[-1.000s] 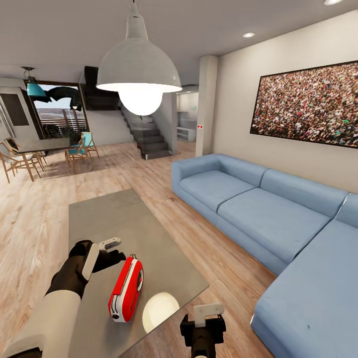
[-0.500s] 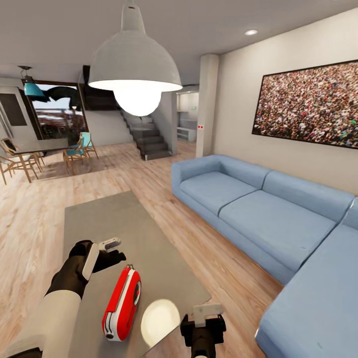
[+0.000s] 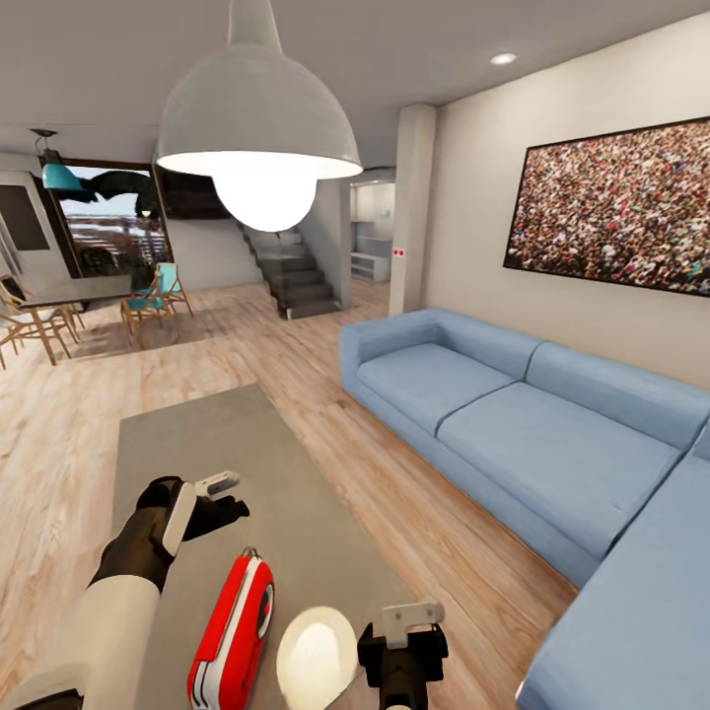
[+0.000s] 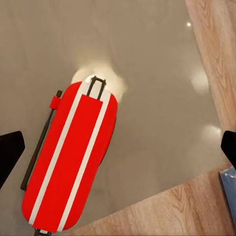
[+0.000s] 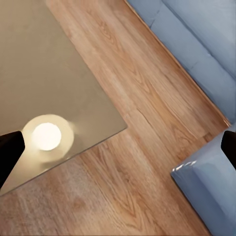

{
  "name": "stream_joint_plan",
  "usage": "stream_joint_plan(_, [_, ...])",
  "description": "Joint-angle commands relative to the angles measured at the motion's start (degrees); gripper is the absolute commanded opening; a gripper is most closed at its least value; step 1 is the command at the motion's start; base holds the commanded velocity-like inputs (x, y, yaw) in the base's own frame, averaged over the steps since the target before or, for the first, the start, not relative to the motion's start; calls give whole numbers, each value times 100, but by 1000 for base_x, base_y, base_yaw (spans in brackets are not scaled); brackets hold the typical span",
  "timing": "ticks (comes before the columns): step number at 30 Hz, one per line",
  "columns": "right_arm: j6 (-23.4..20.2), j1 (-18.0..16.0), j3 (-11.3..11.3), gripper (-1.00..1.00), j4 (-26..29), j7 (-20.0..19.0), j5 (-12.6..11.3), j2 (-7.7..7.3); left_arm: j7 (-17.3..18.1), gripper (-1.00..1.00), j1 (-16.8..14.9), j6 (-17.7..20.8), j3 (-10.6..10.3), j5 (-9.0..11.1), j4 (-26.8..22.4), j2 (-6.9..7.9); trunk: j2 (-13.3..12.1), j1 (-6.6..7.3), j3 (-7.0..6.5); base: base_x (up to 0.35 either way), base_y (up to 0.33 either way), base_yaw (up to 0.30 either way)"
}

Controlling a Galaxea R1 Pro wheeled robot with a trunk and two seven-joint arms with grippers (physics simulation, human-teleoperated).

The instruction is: Turn on the radio receiver that's on the table in the living room.

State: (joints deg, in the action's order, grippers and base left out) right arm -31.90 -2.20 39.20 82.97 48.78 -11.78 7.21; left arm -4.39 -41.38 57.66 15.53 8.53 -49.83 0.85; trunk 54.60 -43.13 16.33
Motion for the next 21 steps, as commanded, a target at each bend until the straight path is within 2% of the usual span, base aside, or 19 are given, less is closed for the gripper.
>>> stream_joint_plan(1, [0, 0, 0, 100, 0, 0, 0, 0, 0, 100, 0, 0, 2, 0, 0, -1, 0, 0, 0, 65, 0, 0])
stream_joint_plan(6, [0, 0, 0, 100, 0, -4, 0, 0, 0, 100, 0, 0, -4, 0, 0, -6, 0, 0, 0, 30, 0, 0])
stream_joint_plan(13, [0, 0, 0, 100, 0, -4, 0, 0, 0, 100, -2, 0, -4, 3, 0, -11, 0, 0, 0, 188, 33, 0])
stream_joint_plan(21, [0, 0, -1, 100, 0, -8, 0, 0, 0, 100, 1, -5, 5, 8, 0, -15, 0, 0, 0, 12, 3, 0])
